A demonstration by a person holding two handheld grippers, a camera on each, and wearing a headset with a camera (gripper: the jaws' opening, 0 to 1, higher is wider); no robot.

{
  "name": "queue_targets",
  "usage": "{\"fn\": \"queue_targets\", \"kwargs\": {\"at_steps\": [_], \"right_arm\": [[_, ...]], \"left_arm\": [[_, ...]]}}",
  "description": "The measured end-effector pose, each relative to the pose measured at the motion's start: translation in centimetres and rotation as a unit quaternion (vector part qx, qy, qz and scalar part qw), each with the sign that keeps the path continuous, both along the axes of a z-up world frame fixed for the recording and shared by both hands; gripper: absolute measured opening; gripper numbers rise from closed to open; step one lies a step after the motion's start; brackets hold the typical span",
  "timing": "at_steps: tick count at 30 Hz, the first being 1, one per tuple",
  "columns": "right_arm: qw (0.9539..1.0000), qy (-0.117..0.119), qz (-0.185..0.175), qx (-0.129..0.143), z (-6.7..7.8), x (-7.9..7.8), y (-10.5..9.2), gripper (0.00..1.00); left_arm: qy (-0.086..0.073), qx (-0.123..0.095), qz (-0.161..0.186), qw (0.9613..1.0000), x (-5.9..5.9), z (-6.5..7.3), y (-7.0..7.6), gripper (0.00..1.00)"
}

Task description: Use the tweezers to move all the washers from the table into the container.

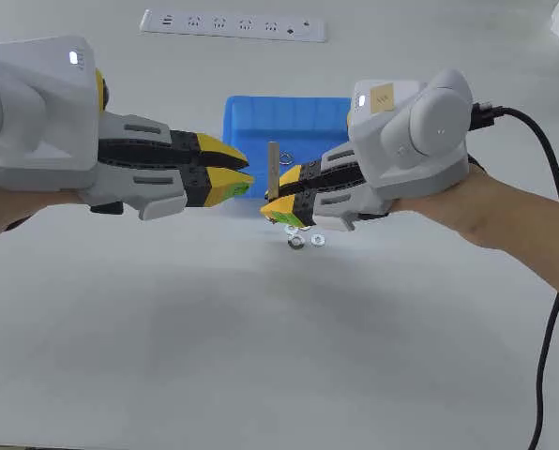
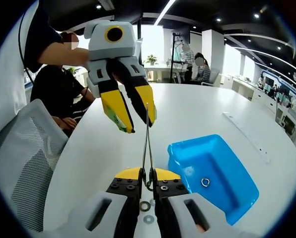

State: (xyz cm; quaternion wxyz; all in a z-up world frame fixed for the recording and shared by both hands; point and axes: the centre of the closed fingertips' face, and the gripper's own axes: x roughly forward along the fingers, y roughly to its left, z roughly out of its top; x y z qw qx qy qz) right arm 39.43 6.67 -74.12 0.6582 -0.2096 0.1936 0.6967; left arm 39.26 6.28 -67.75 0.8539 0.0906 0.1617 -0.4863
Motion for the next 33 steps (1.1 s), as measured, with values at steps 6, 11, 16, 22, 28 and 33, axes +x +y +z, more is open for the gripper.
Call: {"fn": "queue_targets", "kwargs": {"at_steps": [6, 11, 16, 22, 28, 33], "right_arm": [[0.9998, -0.012, 0.009, 0.012, 2.4, 0.0, 0.0, 0.09], [0.9996, -0.026, 0.007, 0.013, 3.9, 0.5, -0.4, 0.09], [0.9992, -0.037, 0.006, 0.015, 5.1, 1.3, -0.6, 0.09], [0.9984, -0.055, 0.002, 0.014, 5.8, 3.9, -0.5, 0.09], [0.9980, -0.059, -0.017, 0.015, 5.4, 6.7, -0.5, 0.09], [0.9981, -0.054, -0.025, 0.011, 4.1, 8.0, -0.3, 0.09]], "left_arm": [[0.001, -0.019, 0.027, 0.9995, -0.6, 1.1, 0.4, 0.17], [0.004, -0.025, 0.040, 0.9989, -1.4, 1.1, 0.9, 0.20], [0.013, -0.032, 0.048, 0.9982, -2.1, 0.9, 1.2, 0.21], [0.033, -0.037, 0.055, 0.9973, -2.8, 0.3, 1.6, 0.23], [0.043, -0.035, 0.063, 0.9965, -2.8, -0.3, 2.1, 0.27], [0.042, -0.033, 0.076, 0.9957, -1.8, -0.5, 2.8, 0.33]]}}
